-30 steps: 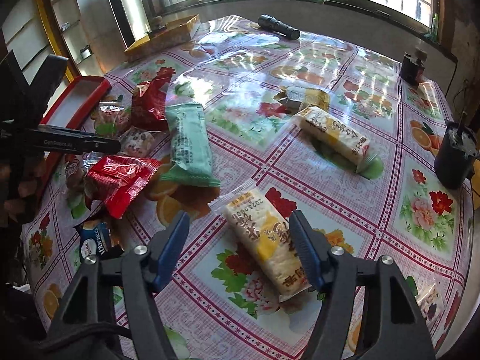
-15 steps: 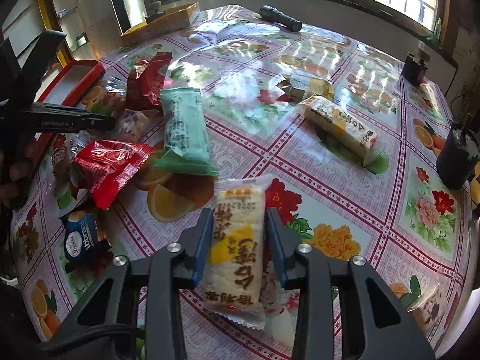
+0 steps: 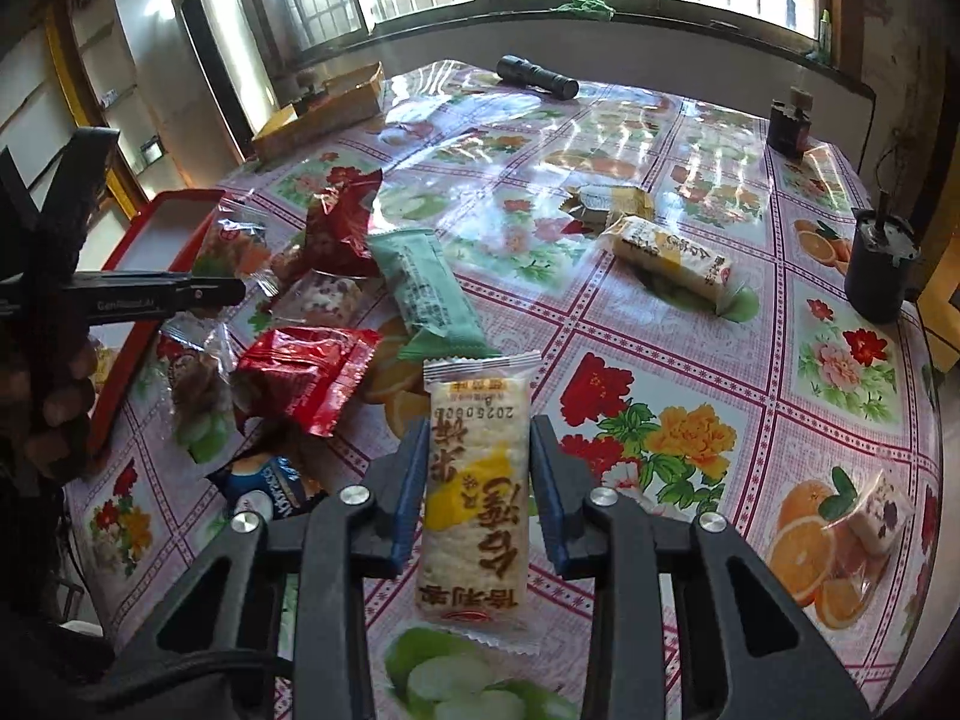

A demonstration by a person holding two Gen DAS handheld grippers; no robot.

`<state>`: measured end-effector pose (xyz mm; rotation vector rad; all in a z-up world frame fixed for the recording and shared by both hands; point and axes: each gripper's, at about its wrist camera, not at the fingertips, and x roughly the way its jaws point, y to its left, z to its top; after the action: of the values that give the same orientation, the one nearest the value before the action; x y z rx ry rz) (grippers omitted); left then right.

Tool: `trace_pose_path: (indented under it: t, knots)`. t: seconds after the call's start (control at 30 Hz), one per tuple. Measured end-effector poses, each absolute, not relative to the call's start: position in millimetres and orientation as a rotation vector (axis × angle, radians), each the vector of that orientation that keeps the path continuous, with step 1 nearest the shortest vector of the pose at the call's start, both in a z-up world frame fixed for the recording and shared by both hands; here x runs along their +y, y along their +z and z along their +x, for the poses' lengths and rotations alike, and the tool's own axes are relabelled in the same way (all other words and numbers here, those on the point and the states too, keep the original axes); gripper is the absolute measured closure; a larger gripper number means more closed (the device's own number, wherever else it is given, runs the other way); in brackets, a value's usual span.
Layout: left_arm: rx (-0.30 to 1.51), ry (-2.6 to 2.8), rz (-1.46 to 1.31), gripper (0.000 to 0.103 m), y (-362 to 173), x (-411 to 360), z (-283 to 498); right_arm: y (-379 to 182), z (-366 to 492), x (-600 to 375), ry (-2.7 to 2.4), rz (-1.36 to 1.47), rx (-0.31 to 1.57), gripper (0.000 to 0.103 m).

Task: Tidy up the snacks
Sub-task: 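Carry the twisted-dough bag with the left tool while the right tool carries the rice-cracker bar to the tray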

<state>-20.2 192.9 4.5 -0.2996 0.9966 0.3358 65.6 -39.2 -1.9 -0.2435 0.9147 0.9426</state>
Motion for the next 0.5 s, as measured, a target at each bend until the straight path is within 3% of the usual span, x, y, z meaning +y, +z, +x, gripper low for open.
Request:
trace_pose_path:
  t: [0.5]
  knots:
    - [0.925,0.381,-0.149,0.076,30,150,-62,28,12,-27,0.949,-0.084,0.870,0.068]
